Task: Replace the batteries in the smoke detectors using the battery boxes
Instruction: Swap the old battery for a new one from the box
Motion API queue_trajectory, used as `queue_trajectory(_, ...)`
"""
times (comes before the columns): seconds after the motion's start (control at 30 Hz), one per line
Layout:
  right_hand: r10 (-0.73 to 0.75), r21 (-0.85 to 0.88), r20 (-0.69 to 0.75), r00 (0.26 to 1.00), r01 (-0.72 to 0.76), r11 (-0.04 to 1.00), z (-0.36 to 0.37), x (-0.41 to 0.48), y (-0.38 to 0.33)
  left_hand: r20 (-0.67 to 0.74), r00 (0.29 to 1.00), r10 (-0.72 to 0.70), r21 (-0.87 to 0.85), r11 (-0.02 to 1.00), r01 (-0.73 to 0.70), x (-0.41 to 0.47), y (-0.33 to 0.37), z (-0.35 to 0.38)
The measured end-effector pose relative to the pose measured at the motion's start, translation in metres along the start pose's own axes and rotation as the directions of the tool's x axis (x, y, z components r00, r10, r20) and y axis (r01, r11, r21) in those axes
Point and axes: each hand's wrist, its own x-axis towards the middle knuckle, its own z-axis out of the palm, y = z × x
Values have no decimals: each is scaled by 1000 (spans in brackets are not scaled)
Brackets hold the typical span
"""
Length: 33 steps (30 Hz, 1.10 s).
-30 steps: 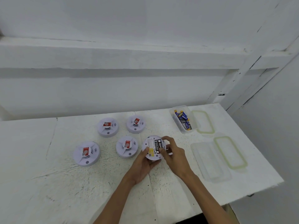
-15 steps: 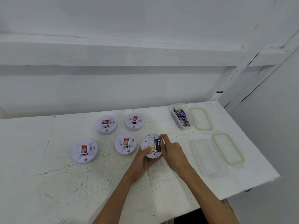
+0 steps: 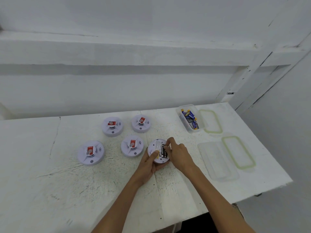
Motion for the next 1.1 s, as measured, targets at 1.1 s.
queue_trajectory(1.1, 244, 616, -336, 910, 16, 788, 0, -11, 2, -19, 1000, -22, -134, 991, 19, 0, 4, 4)
